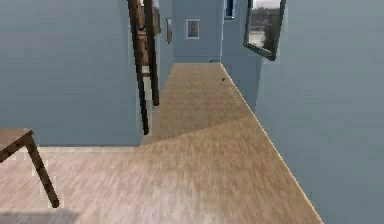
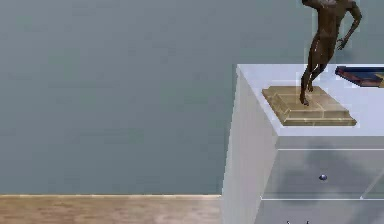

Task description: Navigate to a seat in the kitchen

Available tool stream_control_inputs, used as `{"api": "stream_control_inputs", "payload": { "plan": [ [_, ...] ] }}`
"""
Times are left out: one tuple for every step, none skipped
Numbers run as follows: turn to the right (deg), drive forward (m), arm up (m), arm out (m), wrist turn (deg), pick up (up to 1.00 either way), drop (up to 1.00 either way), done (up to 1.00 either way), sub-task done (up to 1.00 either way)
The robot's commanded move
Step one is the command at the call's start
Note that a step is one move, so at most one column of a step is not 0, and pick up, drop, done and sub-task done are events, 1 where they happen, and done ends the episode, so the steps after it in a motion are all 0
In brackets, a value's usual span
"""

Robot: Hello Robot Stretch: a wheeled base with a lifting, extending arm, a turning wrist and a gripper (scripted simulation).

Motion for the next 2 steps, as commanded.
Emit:
{"api": "stream_control_inputs", "payload": {
  "plan": [
    [-3.0,0.00,0.00,0.00,0.0,0.00,0.00,0.00,0.00],
    [-42.0,0.00,0.00,0.00,0.0,0.00,0.00,0.00,0.00]
  ]
}}
